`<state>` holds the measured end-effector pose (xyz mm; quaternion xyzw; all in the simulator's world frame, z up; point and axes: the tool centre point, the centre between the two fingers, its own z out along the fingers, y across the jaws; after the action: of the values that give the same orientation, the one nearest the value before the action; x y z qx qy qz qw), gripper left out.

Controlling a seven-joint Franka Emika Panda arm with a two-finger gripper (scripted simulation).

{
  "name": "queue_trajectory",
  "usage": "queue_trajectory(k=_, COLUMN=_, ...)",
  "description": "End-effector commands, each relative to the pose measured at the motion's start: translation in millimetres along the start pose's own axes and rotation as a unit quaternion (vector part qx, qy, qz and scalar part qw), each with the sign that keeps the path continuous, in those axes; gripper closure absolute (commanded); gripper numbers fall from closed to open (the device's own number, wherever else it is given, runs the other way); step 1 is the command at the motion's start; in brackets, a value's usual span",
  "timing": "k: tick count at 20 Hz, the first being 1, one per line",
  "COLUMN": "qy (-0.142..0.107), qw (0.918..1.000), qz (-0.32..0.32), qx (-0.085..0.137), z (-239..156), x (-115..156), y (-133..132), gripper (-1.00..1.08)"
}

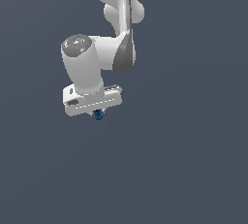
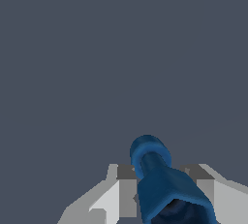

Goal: Pick up the object and move it to a goal position.

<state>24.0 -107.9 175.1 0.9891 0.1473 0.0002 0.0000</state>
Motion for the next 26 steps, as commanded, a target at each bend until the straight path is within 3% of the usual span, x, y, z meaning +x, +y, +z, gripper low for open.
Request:
queue_trajectory(k=1, qy=0.0, qw=1.0, qz=0.0, qx=0.0, z=-23.8, x=7.8, y=7.1, gripper=1.08)
queue_trajectory(k=13, qy=0.0, qw=1.0, qz=0.0, qx=0.0, z=-113.3, x=40.4, y=35.6, gripper=1.08)
queue_trajectory(k=26, qy=0.0, qw=1.0, qz=0.0, qx=0.0, z=-174.0, x=64.3, y=55.8, gripper=1.08)
